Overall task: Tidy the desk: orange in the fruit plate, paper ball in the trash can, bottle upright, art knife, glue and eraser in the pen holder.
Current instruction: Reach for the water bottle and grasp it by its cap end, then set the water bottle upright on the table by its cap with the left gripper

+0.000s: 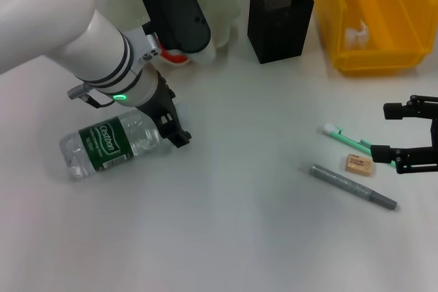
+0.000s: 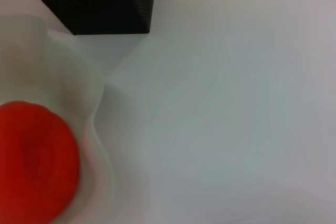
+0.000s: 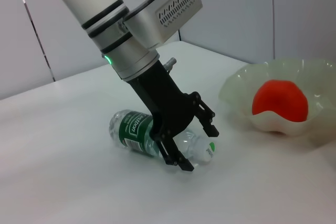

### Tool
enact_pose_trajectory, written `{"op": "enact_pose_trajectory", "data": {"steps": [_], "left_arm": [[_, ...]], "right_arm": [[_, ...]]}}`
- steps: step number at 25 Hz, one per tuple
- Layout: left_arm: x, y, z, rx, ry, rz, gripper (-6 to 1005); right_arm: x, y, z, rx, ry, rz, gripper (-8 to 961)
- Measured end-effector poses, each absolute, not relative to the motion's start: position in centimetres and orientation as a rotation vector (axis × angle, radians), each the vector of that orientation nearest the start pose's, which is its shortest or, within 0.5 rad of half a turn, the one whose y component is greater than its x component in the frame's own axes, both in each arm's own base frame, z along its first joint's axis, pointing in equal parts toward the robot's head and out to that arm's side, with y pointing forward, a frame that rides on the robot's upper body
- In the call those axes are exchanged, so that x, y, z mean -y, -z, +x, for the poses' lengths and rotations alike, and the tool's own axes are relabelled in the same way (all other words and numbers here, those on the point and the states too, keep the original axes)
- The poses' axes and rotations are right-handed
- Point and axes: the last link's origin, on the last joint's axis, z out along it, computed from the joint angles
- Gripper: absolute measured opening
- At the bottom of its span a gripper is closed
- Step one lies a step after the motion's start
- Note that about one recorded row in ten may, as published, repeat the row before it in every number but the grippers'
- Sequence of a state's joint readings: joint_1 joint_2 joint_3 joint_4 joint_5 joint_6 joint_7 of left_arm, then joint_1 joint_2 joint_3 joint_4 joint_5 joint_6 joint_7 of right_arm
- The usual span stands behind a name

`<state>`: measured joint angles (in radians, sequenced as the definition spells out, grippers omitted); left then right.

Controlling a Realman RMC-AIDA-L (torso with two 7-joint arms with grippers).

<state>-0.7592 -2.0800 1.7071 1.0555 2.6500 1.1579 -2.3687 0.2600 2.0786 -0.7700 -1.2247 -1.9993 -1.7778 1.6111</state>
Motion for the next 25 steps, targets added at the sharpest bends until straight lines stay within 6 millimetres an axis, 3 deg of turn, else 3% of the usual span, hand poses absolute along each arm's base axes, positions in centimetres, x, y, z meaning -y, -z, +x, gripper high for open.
{"op": "enact_pose_trajectory", "data": {"steps": [11,17,25], "left_arm": [[-38.1,7.8,-16.6,0.2,-0.719,-2.663,778],[-37.8,8.3,-16.5,0.16,-0.749,-2.668,565],[-37.7,7.9,-15.1,0.137,-0.665,-2.664,440]], "right_arm": [[-28.1,-7.5,27.6,-0.588,-0.45,-2.697,811],[-28.2,-7.4,27.7,-0.591,-0.451,-2.694,808],[-28.3,-7.5,27.7,-0.591,-0.447,-2.683,804]]}}
